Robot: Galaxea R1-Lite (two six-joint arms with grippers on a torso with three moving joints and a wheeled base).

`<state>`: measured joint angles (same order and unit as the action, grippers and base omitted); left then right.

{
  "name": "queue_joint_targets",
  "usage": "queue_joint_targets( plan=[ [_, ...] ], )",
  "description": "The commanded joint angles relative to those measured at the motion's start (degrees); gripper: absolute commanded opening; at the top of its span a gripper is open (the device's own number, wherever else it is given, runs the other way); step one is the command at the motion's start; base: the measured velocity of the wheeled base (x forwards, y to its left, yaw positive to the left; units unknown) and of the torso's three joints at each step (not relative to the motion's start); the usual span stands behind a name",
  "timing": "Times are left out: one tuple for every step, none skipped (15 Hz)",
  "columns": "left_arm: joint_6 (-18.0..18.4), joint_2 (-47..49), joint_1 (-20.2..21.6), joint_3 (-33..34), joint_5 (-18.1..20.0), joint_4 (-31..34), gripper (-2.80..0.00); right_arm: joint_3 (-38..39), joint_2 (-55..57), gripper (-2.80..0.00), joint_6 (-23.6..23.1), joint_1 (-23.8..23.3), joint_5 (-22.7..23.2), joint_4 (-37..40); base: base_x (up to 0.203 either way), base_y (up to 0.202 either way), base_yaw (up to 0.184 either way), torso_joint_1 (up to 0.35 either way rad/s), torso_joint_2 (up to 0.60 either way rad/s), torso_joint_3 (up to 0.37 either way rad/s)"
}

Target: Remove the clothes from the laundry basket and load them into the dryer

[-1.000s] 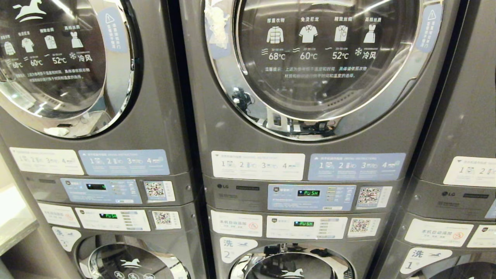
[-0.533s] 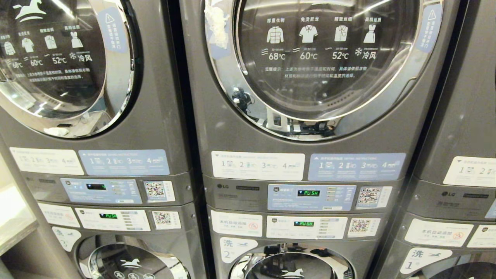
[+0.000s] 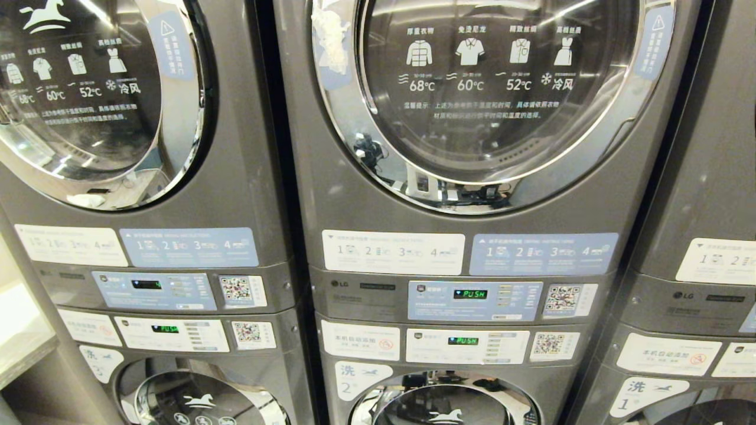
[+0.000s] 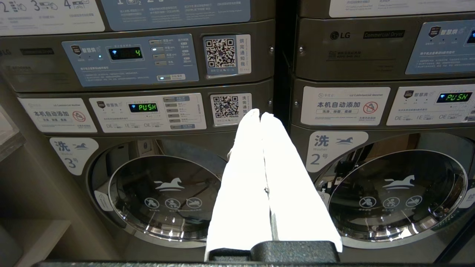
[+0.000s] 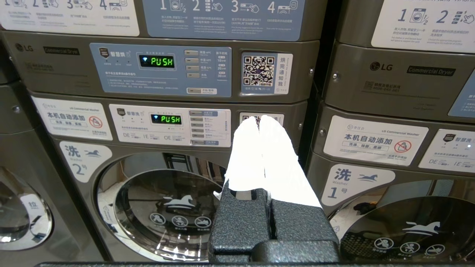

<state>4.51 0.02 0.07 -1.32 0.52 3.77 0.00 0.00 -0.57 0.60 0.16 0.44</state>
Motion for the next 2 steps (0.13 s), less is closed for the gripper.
queue_joint_targets(
  plan=[
    [-0.1,0.0,0.0,0.0,0.0,0.1,-2.80,0.0,0.0,-2.80,0.0,0.0,0.0,0.0,0.000,0.000,0.000,0.000,0.00,0.000],
    [-0.7,0.0,0.0,-0.1,0.0,0.0,-2.80,0.0,0.0,-2.80,-0.2,0.0,0.0,0.0,0.000,0.000,0.000,0.000,0.00,0.000]
  ],
)
